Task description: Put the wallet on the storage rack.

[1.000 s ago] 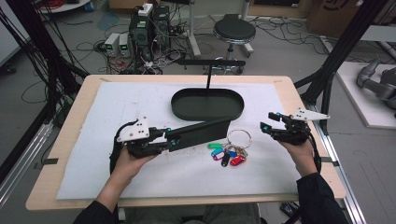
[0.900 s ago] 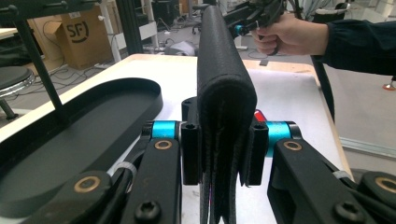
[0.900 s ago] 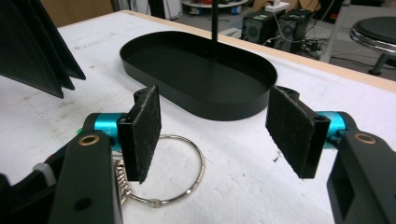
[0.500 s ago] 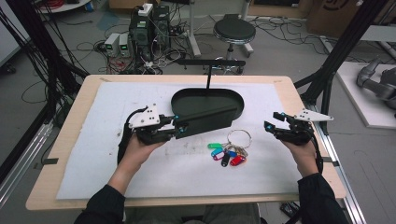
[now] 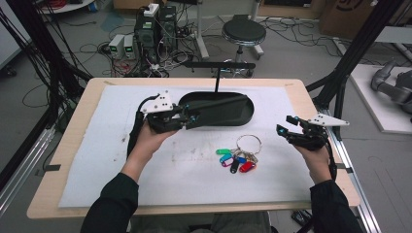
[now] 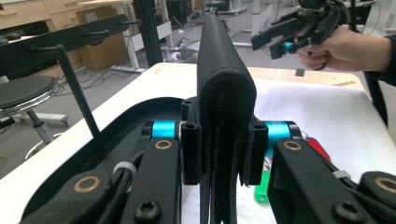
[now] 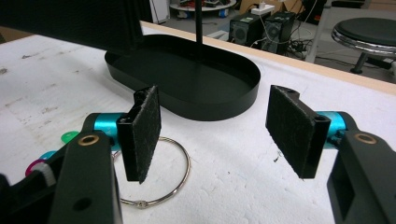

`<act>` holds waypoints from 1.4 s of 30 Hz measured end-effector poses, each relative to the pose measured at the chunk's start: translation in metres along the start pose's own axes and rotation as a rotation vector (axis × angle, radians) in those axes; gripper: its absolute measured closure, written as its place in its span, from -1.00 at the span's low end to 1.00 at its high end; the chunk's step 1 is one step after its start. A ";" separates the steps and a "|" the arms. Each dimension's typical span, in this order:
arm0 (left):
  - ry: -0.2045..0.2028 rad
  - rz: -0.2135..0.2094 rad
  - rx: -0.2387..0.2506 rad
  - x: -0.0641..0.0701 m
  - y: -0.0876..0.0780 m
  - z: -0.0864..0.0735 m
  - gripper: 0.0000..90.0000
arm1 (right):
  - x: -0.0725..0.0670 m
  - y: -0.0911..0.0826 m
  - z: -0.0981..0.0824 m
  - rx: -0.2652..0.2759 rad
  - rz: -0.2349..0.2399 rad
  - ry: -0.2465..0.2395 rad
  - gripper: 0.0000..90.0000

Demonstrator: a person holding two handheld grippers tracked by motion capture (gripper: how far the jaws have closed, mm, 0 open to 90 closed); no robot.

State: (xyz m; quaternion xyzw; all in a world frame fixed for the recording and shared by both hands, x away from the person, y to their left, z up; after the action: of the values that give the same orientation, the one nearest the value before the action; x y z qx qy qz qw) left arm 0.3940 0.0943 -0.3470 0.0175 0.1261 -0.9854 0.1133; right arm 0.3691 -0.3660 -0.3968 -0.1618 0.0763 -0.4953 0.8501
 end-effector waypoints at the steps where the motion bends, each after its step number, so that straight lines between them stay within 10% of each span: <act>1: 0.001 0.001 -0.001 -0.002 0.001 0.001 0.65 | 0.000 0.000 0.000 -0.002 0.000 0.002 -0.18; 42: -0.060 0.126 0.044 -0.066 0.066 -0.042 0.65 | 0.004 0.001 -0.001 0.009 -0.001 0.022 -0.18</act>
State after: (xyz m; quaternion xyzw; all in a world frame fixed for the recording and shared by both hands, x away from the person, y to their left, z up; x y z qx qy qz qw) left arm 0.4734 0.0572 -0.4000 -0.0017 0.0994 -0.9790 0.1783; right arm 0.3720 -0.3691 -0.3977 -0.1527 0.0832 -0.4976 0.8498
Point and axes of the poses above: each handheld gripper's, and its own axes: y roughly forward along the jaws, z roughly out of its top, x roughly to its right, the point moved 1 cm from there along y, roughly forward along the jaws, and after that the axes turned 11 degrees about -z, right-handed, at the moved point
